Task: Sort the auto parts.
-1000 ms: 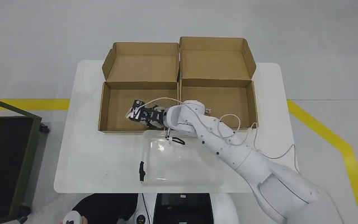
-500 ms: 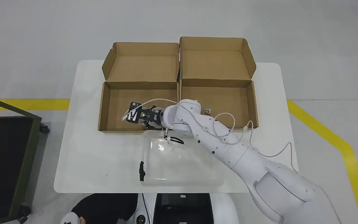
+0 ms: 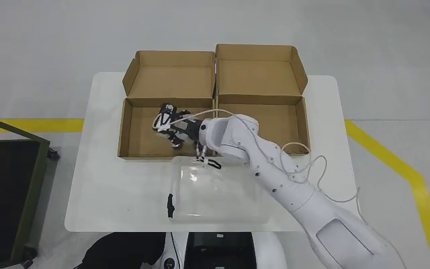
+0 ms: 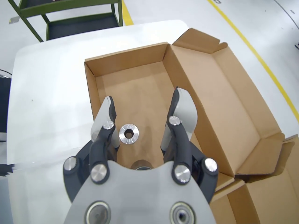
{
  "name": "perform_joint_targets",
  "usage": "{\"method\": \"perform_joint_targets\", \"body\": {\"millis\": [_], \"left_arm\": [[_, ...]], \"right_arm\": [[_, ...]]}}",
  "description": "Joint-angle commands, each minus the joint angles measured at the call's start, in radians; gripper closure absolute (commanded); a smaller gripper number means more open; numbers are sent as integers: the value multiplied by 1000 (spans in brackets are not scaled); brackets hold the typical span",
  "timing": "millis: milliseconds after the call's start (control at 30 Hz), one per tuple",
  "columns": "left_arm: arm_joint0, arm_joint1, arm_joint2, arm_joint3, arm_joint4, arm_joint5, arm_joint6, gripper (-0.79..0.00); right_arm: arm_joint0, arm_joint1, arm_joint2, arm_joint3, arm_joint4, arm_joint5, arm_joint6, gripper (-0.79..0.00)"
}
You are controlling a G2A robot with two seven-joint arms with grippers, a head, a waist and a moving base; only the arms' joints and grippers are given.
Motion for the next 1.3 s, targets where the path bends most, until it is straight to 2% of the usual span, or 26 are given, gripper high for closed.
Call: {"method": "perform_joint_targets", "body": {"millis": [0, 333, 600, 867, 1267], "left_arm": [[0, 0, 0, 0, 0, 0, 0, -785], [0, 0, 0, 0, 0, 0, 0, -785], [0, 0, 0, 0, 0, 0, 0, -785], [0, 0, 0, 0, 0, 0, 0, -785], [0, 0, 0, 0, 0, 0, 0, -785]], "right_arm": [[-55, 17, 49, -74, -14, 14, -2, -785], [-327, 91, 300, -399, -117, 22, -90, -785], [-520, 127, 473, -533, -174, 43, -195, -785], [-699, 151, 600, -588, -228, 67, -345, -785], [-949, 179, 783, -597, -296, 116, -545, -785]]}}
